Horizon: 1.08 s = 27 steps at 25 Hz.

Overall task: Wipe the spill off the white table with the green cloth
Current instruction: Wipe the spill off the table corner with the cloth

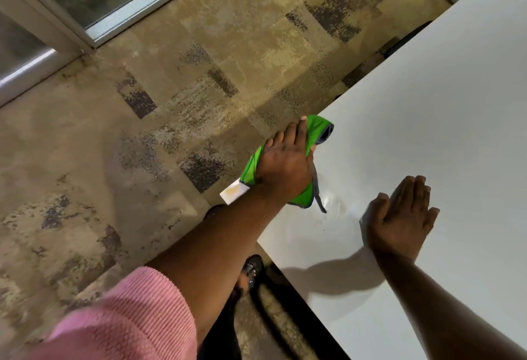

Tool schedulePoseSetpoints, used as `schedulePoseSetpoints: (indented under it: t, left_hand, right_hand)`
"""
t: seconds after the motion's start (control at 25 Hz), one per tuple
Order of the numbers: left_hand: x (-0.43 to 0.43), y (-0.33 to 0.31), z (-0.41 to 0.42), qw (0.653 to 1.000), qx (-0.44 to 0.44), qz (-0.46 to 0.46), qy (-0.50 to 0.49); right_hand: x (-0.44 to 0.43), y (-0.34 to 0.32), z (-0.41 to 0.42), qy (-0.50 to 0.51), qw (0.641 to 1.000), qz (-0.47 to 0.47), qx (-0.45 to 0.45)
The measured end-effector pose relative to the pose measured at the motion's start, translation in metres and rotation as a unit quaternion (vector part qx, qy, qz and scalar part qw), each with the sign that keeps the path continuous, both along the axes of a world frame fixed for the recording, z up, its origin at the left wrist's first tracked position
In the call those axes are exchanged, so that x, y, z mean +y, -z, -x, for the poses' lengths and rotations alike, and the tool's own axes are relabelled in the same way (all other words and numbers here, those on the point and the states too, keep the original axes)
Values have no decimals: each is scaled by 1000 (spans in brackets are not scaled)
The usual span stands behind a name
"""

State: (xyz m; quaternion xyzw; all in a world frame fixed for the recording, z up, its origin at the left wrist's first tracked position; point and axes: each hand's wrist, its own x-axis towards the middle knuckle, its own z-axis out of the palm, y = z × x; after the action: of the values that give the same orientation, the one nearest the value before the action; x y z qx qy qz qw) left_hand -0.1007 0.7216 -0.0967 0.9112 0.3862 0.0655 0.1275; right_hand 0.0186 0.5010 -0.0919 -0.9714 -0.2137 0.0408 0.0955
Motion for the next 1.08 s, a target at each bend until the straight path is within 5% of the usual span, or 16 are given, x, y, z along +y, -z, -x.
schedulePoseSetpoints:
  t: [0.32,0.6,0.96,1.08]
  left_hand:
    - [-3,-3,14,999,9,-30,-15]
    - [0,-1,28,999,-11,50,-12]
    - [-29,-10,122,993,50,72,-82]
    - [-46,-14,126,982,9,115,-150]
  right_hand:
    - [0,-1,-3,0,1000,7,0]
    - [3,0,1,9,1000,-4,-12]
    - [3,5,0,0,1000,2,-25]
    - [1,4,-1,-3,999,-1,-32]
